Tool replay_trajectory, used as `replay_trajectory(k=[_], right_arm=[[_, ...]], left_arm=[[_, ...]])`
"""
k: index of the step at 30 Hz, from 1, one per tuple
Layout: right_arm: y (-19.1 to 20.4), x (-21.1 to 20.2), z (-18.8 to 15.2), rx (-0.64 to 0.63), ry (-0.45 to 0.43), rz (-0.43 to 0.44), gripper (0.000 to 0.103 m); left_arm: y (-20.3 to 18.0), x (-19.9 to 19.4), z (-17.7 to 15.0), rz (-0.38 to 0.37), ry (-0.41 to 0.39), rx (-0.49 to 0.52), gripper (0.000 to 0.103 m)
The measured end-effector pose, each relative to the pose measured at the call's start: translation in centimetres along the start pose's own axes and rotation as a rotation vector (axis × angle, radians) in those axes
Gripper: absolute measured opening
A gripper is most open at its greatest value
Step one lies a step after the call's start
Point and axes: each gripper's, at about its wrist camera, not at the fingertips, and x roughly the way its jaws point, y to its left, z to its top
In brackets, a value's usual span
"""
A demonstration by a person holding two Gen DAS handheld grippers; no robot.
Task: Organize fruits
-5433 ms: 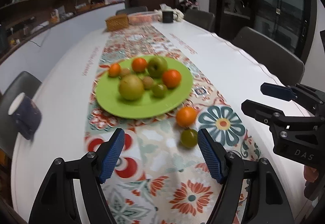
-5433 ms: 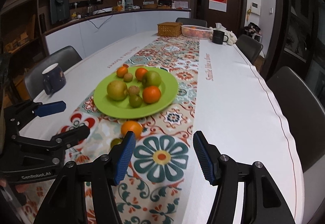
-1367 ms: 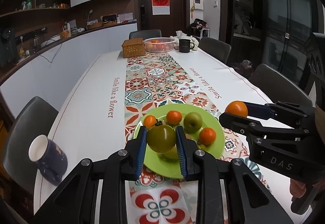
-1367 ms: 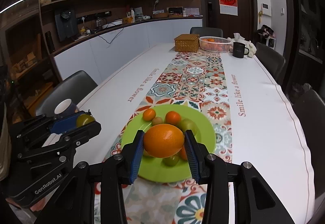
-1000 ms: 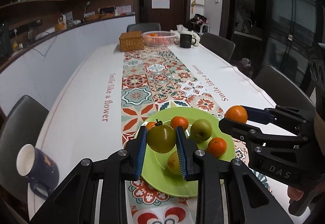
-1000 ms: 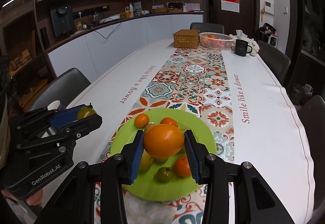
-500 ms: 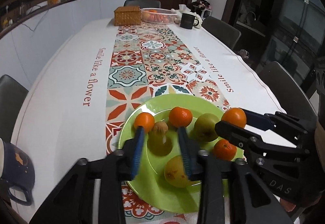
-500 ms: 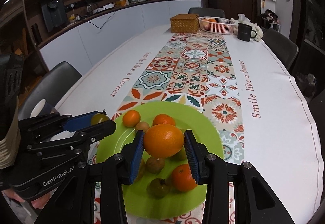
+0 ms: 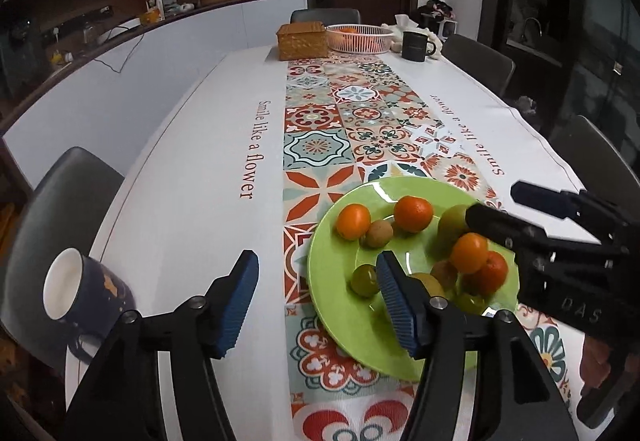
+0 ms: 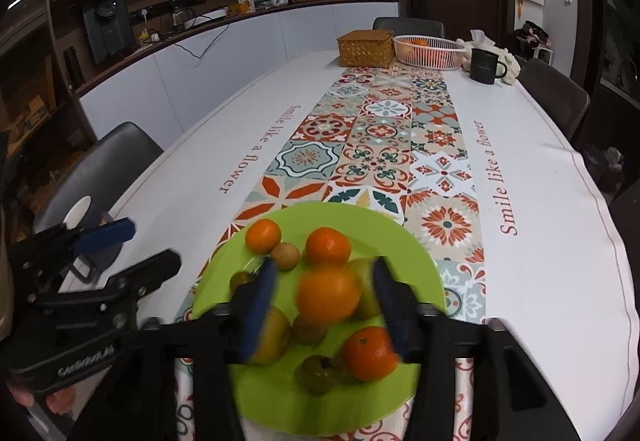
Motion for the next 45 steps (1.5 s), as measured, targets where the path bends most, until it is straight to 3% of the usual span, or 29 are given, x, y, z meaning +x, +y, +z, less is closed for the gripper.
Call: replay_trajectory(k=[5,9,26,37,45], right_arm=[[0.0,-1.4,-0.2,-0.001,-0.021,-0.03,0.063],[-0.6,-4.2,-1.5,0.018,-0.066,-0.087,0.071],[0.7,-14.0,-7.0,0.019,-0.157,-0.153,0.091],[2.0,-19.9,-12.1,0.015,-0.201,-0.177,0.092],[2.0,-22.3,-14.1,0.043,-0.228,-0.19,0.092]], left_arm=[[-0.3,-1.8,-0.9,-0.001,-0.026,0.004,0.065],[-0.9,-3.6,-1.6,0.006,-0.061,0.019,0.067],[-2.6,-12.9,-6.3,0.02,-0.192,-0.011,0.085],[-4.1,-17.6,-10.2,0.019,-0.238,0.004,0.094],[-5.0,-20.0,-12.4,0.006,-0.253,0.009,0.094]])
